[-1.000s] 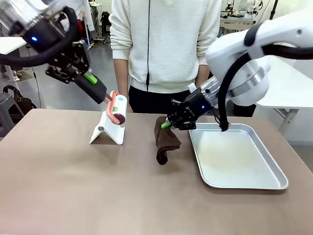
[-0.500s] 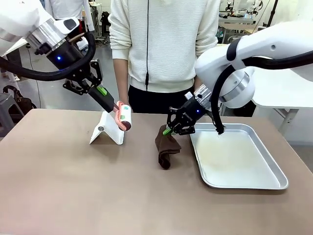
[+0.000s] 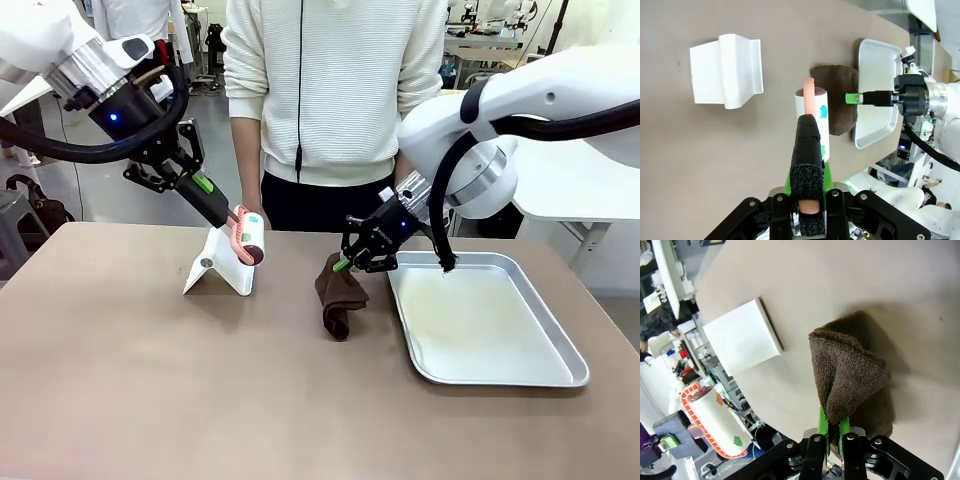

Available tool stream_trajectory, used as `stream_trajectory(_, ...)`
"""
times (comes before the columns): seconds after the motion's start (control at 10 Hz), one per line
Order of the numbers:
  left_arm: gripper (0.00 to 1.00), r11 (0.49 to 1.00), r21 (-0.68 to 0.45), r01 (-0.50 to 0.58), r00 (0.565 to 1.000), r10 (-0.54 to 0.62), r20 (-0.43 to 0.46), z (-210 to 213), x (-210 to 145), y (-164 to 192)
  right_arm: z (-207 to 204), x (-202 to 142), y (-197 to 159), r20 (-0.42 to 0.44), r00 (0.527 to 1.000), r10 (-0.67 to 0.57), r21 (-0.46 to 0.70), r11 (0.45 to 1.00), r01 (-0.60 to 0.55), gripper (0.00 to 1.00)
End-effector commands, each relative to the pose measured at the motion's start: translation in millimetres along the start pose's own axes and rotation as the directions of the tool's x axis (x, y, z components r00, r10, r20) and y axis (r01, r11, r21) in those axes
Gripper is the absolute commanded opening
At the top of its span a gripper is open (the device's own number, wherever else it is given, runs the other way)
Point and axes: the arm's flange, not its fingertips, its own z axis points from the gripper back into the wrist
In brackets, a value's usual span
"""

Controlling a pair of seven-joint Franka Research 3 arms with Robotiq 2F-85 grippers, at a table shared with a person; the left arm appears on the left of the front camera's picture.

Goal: Clean the surface of the table.
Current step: Return the Lint Roller and towel to their original positions.

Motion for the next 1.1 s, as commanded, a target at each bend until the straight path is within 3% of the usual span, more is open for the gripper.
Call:
stream_trajectory(0.0,0.22,1.000,0.008,-0.004,1.000,0.004,0.016,-1,0,-2,0,-3,0,0.002,1.000,0.003,-0.002,1.000,-0.003,0.09)
stream_trajectory(0.5,0.22,0.994,0.078,0.071,0.997,-0.069,-0.027,-26,42,7,-24,21,-2,-0.007,0.999,-0.051,-0.034,0.998,0.051,0.09)
stream_trajectory(1.0,0.22,0.990,0.143,-0.003,0.999,0.009,-0.045,-65,86,22,-36,27,-6,0.013,0.998,-0.068,-0.093,0.993,0.069,0.09)
